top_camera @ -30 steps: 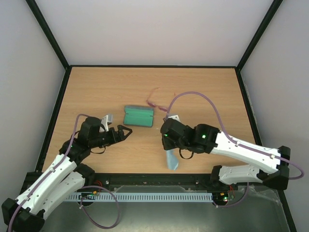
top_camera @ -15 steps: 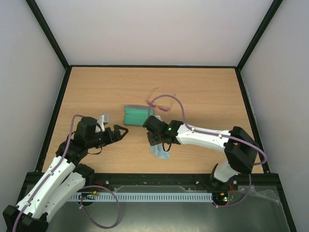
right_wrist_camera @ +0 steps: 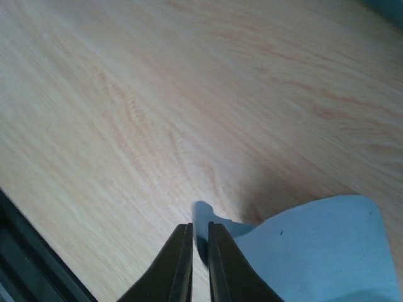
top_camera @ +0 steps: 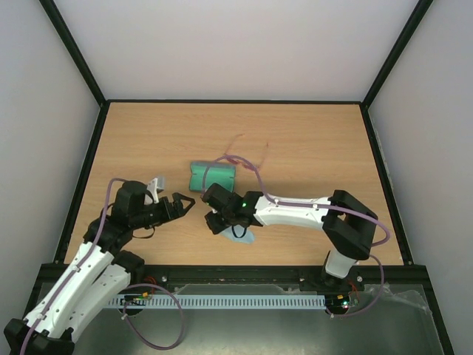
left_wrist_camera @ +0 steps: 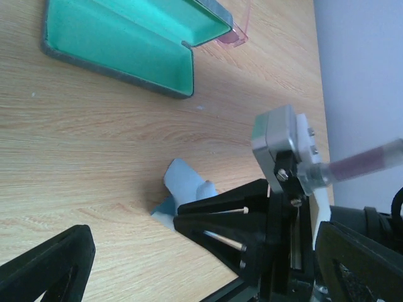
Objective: Organize the sunglasses
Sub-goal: Place the glasses cleaning cloth at the center of the board, then adjust the glasses cleaning cloth at the center of the board, then fold the glasses cleaning cloth at the center of the board.
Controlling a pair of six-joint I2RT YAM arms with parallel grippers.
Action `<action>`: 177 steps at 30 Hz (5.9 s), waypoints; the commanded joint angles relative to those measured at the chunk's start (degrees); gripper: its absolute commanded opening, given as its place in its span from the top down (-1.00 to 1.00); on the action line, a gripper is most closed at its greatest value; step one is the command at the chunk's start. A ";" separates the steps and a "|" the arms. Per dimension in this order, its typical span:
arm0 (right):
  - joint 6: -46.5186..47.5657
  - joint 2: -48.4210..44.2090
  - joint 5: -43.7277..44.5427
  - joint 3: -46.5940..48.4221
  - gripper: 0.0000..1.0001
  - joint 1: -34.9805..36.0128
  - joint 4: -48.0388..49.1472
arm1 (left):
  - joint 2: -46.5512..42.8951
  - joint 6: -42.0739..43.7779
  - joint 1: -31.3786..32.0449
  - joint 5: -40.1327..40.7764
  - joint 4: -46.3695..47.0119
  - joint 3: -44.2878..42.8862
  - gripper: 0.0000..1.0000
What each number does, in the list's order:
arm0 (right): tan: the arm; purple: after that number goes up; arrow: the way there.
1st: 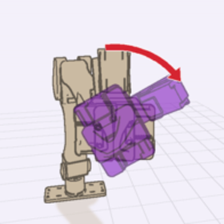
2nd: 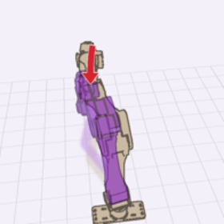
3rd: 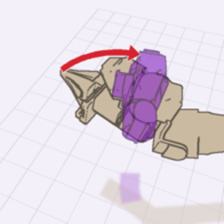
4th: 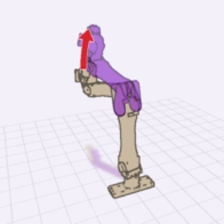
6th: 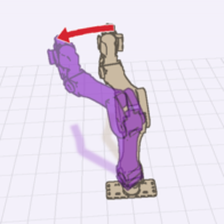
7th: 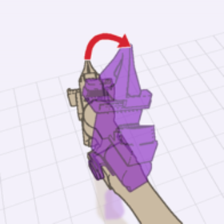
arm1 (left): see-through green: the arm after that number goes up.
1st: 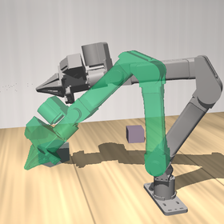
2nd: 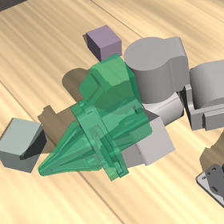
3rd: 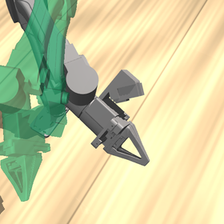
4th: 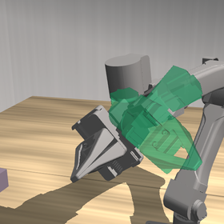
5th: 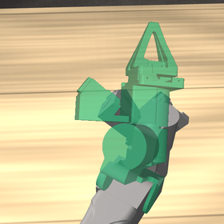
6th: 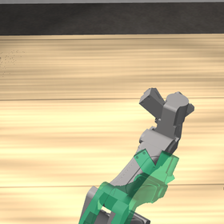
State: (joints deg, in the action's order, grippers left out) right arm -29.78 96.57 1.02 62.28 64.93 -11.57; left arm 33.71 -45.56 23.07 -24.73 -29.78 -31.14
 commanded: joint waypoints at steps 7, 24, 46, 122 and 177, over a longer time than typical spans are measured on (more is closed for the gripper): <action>-2.83 -4.03 -0.70 -7.33 0.21 1.03 0.89 | -1.75 -1.37 -0.31 1.02 -3.09 -0.10 -0.98; 3.71 1.33 0.29 -3.98 0.42 -8.59 -3.71 | -0.38 -1.11 -0.34 1.86 -2.42 0.47 -0.97; 6.13 8.78 1.26 -1.04 0.56 -8.28 -3.84 | 0.46 -1.55 -0.39 1.49 -0.62 1.79 -0.98; -0.38 -5.20 7.26 -13.75 0.97 -25.17 -1.65 | 67.95 -4.65 23.55 22.21 26.35 -22.56 0.09; -5.71 -28.39 2.11 -12.63 0.97 -12.59 -12.82 | 44.64 -7.35 35.40 35.00 5.39 -24.41 0.96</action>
State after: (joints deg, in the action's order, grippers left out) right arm -31.64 71.85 0.40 47.48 49.04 -17.32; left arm 83.29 -50.87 56.53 7.94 -19.14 -56.71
